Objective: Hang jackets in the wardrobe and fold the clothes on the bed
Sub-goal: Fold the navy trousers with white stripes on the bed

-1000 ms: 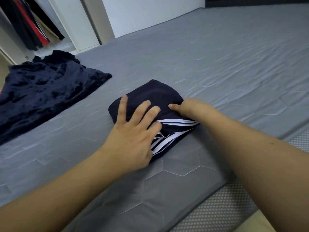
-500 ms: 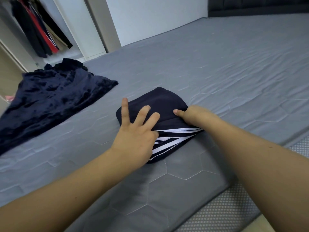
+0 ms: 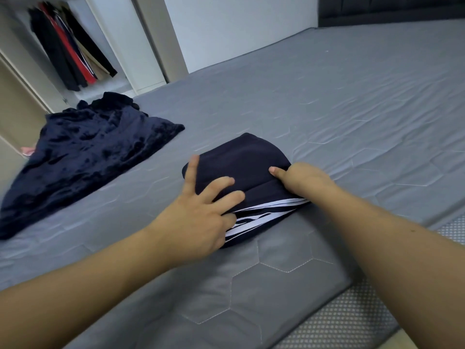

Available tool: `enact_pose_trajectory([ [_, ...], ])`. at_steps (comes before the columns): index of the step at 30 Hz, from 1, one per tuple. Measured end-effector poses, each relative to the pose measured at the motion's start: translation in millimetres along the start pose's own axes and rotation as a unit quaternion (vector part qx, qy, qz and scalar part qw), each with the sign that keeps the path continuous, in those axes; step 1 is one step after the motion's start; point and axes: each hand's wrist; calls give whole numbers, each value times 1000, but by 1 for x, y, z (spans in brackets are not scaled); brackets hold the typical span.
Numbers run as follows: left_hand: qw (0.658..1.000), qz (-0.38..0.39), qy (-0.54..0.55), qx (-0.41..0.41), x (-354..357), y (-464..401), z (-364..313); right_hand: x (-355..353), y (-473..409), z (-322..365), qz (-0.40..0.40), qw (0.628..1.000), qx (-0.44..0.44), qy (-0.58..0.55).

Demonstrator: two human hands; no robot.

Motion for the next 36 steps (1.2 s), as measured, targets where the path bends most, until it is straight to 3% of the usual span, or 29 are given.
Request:
enact_pose_trajectory([
  [4, 985, -32, 158, -64, 23, 38, -7, -1, 5, 5, -12, 1000, 6, 6],
  [11, 970, -47, 232, -59, 37, 32, -20, 0, 14, 3, -26, 1000, 7, -7],
  [15, 907, 0, 415, -67, 27, 29, -12, 2, 12, 3, -26, 1000, 11, -14],
  [17, 878, -49, 461, -115, 21, 20, -15, 4, 10, 4, -30, 999, 20, -10],
  [19, 899, -73, 402, -157, 20, 11, -20, 3, 10, 5, -28, 999, 27, -7],
  [22, 955, -34, 282, -86, 37, 10, -38, 2, 9, 2, -15, 1000, 12, -16],
  [25, 970, 24, 238, -41, 44, 14, -47, 0, 10, -4, -16, 999, 15, -43],
  [27, 958, 79, 274, -44, 33, 9, -43, -5, 15, -7, 13, 995, 2, -96],
  [28, 926, 126, 350, -59, 23, 6, -34, -10, 18, -12, 44, 986, 0, -163],
  [30, 791, 181, 568, -136, 5, -2, -9, -24, 29, -23, 137, 927, 15, -348],
  [31, 727, 144, 647, -179, 2, -10, 8, -28, 37, -28, 169, 886, 21, -430],
  [34, 632, -101, 654, -405, 27, -44, 70, -14, 57, -29, 118, 742, 54, -657],
  [35, 571, -131, 654, -478, 39, -52, 83, -2, 65, -23, 72, 698, 77, -709],
  [36, 496, -104, 684, -524, 51, -58, 88, 9, 74, -16, 35, 661, 92, -744],
])
Point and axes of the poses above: each hand's wrist, its own y-axis away from the middle knuckle, its own x-axis out of the palm, z = x × y, and after that the axes turned 14 degrees about y, right-handed
